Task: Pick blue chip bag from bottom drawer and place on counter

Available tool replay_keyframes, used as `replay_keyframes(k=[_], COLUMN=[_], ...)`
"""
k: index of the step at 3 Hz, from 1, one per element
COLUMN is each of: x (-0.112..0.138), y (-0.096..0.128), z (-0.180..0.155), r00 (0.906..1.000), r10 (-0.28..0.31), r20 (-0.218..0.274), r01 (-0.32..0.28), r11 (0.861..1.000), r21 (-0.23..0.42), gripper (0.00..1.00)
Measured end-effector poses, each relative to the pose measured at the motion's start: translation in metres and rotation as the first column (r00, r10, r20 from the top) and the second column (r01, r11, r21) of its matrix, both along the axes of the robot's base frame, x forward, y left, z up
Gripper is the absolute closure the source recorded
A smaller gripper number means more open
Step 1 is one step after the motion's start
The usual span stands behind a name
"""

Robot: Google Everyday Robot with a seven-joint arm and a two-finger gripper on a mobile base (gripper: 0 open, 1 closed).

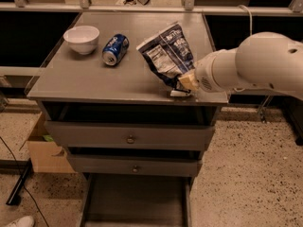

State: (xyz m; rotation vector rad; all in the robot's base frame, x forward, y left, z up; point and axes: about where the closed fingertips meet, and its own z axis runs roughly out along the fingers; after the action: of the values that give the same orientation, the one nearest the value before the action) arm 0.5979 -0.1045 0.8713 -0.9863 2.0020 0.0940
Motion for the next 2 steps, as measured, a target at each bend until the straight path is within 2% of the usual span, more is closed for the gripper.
replay_keyframes(k=[1, 2], x=[0.0307, 0.0307], y=[0.0127, 0.0127], z=[0.0002, 0.0002], r00=[0.999, 0.999], r10=[0.045, 0.045], r20=[-0.004, -0.004], r01=[-0.045, -0.045], r11=[0.999, 0.999], r21=[0.005, 0.005], gripper=[1.0, 1.0])
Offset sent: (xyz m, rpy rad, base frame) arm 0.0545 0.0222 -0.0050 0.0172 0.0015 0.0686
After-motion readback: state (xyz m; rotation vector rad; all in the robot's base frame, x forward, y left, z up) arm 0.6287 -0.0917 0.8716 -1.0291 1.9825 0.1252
